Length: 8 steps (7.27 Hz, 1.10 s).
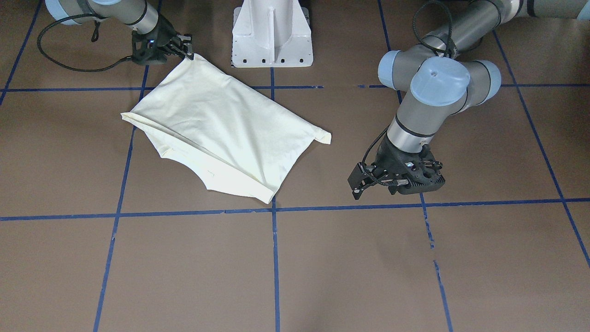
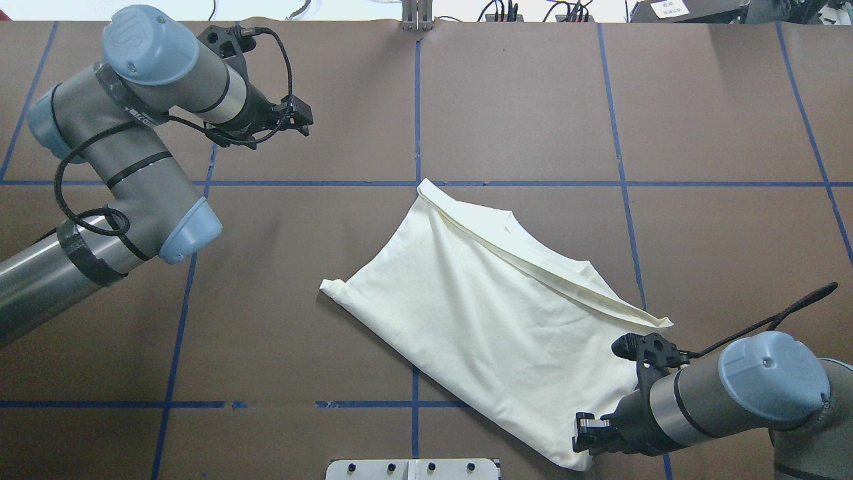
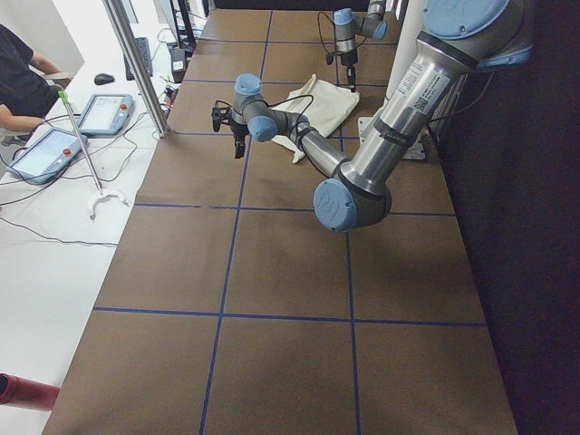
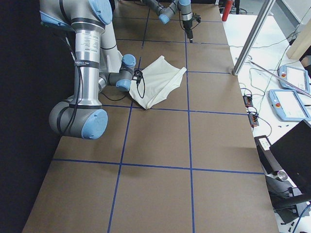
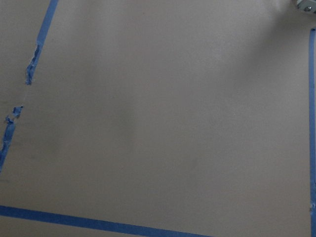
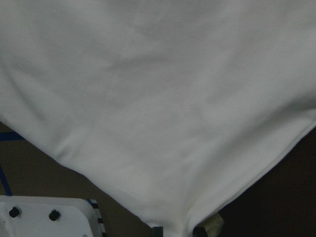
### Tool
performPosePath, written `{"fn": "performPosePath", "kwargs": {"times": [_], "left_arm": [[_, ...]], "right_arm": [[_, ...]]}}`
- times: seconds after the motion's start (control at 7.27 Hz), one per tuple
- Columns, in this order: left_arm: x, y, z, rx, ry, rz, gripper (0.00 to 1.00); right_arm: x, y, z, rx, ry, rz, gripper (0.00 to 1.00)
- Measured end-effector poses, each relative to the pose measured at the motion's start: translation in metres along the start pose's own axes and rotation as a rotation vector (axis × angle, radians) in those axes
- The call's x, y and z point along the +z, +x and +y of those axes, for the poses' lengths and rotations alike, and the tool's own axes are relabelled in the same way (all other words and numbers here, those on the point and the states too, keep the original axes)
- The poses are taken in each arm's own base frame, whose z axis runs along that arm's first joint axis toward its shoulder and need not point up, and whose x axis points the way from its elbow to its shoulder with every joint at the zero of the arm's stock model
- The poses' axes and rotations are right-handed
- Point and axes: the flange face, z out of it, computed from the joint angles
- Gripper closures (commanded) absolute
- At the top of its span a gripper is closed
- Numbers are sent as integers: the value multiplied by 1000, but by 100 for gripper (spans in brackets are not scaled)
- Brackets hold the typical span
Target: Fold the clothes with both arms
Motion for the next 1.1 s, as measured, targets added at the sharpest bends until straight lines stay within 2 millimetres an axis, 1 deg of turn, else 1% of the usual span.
{"fn": "performPosePath", "kwargs": {"times": [0.14, 0.28, 0.41, 0.55, 0.69, 0.83, 0.96, 1.1], "left_arm": [[4, 9, 21, -19, -25, 11, 0], [12, 20, 52, -57, -62, 21, 1], [20, 30, 88, -111, -107, 25, 6], [26, 40, 126, -174, -152, 27, 10], [31, 46, 161, -237, -194, 22, 15], [35, 50, 187, -291, -226, 11, 21], [39, 51, 204, -326, -244, -1, 23], [43, 52, 216, -344, -253, -11, 24]], "right_arm": [[-19, -11, -21, 14, 57, -40, 0], [-45, -24, -49, 33, 130, -92, 0], [-75, -38, -78, 48, 205, -145, 0], [-101, -46, -100, 59, 267, -184, 0], [-119, -53, -113, 62, 311, -212, 0], [-129, -58, -122, 63, 338, -227, 0], [-132, -60, -129, 67, 352, -231, 0], [-132, -61, -133, 70, 358, -231, 0]]}}
